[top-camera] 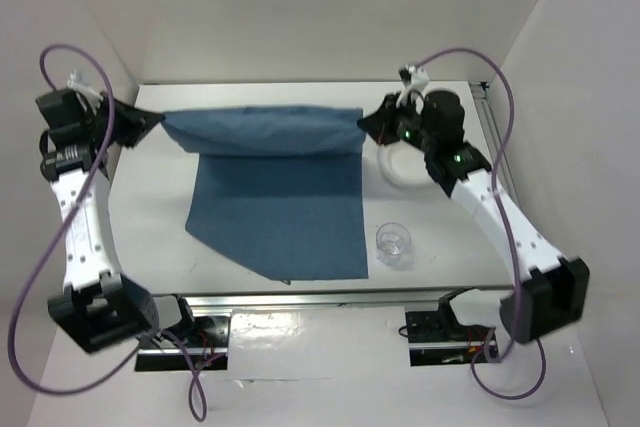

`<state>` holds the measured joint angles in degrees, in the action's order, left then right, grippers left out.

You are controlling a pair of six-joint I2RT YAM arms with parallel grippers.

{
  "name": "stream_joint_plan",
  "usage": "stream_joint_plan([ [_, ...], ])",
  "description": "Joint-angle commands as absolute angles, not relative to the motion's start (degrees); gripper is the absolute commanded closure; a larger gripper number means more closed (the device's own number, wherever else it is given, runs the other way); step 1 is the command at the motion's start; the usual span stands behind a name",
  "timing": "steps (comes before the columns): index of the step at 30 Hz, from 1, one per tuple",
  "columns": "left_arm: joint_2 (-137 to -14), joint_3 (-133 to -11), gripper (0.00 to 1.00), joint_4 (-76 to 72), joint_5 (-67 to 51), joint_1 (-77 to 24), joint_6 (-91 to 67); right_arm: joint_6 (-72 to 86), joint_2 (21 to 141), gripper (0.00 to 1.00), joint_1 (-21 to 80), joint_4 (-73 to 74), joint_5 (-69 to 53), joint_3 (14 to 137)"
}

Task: Set the dinner table for one person

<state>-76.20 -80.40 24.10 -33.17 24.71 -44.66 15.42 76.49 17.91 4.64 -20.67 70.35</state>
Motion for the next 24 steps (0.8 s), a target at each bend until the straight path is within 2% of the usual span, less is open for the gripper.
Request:
stream_joint_plan([
  [1,-68.31,-72.09,1.0,36.72,-19.65,23.91,-45.5,15.2,65.79,1.0,21.7,11.4,-18.12,61.02],
  [2,-64.46,-68.07,1.0,38.13,-18.12,23.91,-46.57,16.42,63.57,1.0,24.15,12.73,-16.8,56.56],
  [3,-63.21,-66.72,0.94,39.71,-16.8,23.91,-47.19,17.13,61.37,1.0,25.13,14.14,-15.66,54.51],
  [4,-62.32,-65.75,0.85,42.34,-16.09,24.52,-47.2,17.75,59.43,0.84,26.09,15.54,-14.86,52.93],
  [5,-61.62,-64.96,0.79,43.41,-16.08,24.52,-46.59,19.15,55.85,0.57,26.89,18.69,-14.07,51.61],
  [6,-60.05,-64.17,0.51,44.81,-15.47,24.52,-46.58,19.16,54.42,0.32,28.29,20.37,-13.28,49.85],
  [8,-58.02,-62.77,0.26,47.63,-13.11,24.52,-45.97,20.56,51.17,0.04,29.61,25.37,-10.91,49.22],
  [9,-56.88,-62.75,0.1,47.64,-12.05,24.52,-45.97,21.26,50.46,0.0,30.4,26.62,-9.77,49.22],
  [11,-55.55,-62.75,0.03,47.82,-10.99,24.52,-45.44,21.27,49.4,0.0,30.41,28.29,-6.51,49.75],
  [13,-56.24,-63.98,0.03,46.86,-10.99,24.52,-45.44,21.27,50.0,0.02,30.41,27.69,-4.15,51.32],
  [15,-58.0,-61.72,0.11,38.65,-15.54,23.3,-43.78,21.27,55.07,0.12,30.41,26.99,-2.21,53.25],
  [16,-59.4,-61.09,0.15,36.67,-16.51,22.51,-43.77,21.27,58.07,0.29,30.41,27.5,-1.15,56.66],
  [18,-66.31,-61.43,0.2,32.27,-15.83,19.1,-41.33,21.27,69.18,0.4,29.1,30.39,-1.75,60.89],
  [19,-69.58,-62.74,0.2,32.26,-14.25,17.77,-40.53,21.79,73.17,0.43,27.7,31.45,-2.28,65.43],
  [20,-73.18,-64.41,0.2,32.26,-13.19,16.62,-38.26,21.8,76.95,0.42,26.9,32.42,-4.03,67.57],
  [21,-80.78,-68.51,0.17,32.86,-11.7,14.61,-37.54,21.8,83.95,0.35,26.11,33.74,-4.91,69.68],
  [24,-91.9,-74.95,0.1,36.47,-9.94,11.96,-34.47,22.5,92.78,0.25,23.04,34.28,-8.34,76.71],
])
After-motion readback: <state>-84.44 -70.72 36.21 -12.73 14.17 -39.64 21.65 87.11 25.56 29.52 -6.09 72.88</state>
